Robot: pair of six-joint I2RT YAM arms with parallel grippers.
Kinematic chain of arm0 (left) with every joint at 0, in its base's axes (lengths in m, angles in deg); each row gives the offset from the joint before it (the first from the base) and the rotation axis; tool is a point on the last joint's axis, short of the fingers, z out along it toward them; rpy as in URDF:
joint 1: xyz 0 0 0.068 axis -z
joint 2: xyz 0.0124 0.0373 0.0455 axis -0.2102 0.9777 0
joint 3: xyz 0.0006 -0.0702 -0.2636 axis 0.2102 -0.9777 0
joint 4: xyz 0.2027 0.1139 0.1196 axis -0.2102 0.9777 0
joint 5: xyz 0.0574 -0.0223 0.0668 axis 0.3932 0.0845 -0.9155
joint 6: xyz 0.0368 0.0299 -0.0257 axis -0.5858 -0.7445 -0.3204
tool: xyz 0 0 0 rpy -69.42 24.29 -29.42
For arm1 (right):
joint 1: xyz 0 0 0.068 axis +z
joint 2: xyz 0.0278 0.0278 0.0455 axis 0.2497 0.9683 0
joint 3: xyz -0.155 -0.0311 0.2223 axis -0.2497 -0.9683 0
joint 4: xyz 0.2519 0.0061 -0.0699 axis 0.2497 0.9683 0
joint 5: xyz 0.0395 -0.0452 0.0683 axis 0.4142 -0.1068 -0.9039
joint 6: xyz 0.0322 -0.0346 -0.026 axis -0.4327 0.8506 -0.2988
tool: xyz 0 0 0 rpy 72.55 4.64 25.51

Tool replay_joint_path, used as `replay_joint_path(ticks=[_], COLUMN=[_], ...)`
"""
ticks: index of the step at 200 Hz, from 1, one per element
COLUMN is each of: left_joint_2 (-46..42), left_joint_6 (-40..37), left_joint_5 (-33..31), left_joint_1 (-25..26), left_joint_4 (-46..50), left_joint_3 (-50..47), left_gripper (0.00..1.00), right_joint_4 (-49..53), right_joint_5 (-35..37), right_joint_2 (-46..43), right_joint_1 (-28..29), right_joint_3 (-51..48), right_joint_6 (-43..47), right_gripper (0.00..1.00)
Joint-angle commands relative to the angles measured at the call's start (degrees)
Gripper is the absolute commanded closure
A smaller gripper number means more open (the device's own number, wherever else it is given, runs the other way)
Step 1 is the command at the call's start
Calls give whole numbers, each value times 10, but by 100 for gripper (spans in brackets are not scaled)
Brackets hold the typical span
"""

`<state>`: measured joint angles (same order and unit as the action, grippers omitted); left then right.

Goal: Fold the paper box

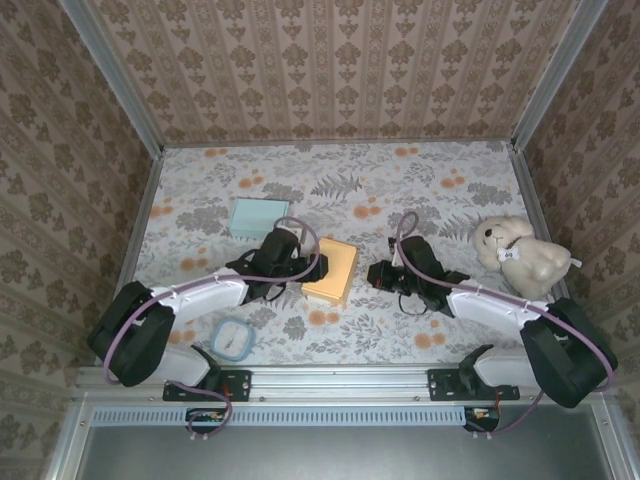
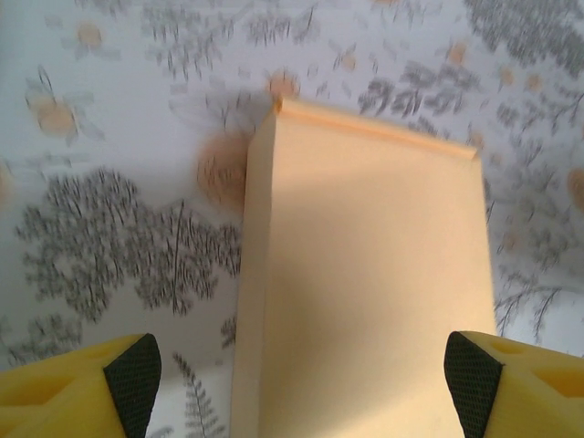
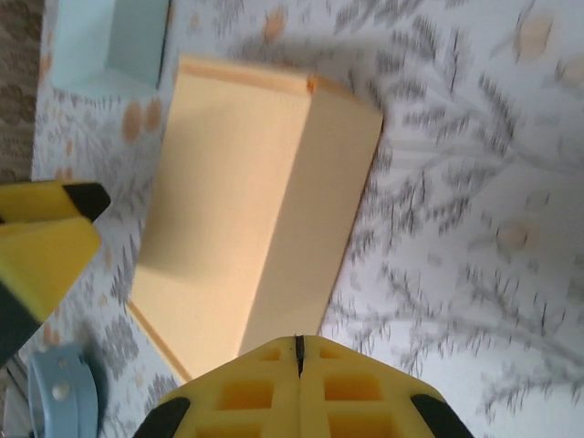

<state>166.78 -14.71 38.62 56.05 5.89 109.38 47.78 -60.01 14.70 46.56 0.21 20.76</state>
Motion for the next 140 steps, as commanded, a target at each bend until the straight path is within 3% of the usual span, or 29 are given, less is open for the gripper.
replay_joint_path(ticks=[1,33,96,140], left_joint_2=[-13,-12,14,37], left_joint_6=[27,36,61,79], left_joint_5=[-5,-24,-48,-50], left_joint_1=[19,46,71,81], left_joint_4=[-26,-29,-45,-69], left_joint_3=[-22,-29,-31,-30], left_gripper=[16,16,16,16], right_joint_4=[27,-9,-139,-270], right_joint_5=[22,24,43,21], right_joint_2=[-11,25,125,206], right_joint_1=[36,80,104,140], right_joint_3=[-17,-23,-29,-22], right_joint_6=[-25,-47,-91,-132], right_gripper=[100,100,100,100])
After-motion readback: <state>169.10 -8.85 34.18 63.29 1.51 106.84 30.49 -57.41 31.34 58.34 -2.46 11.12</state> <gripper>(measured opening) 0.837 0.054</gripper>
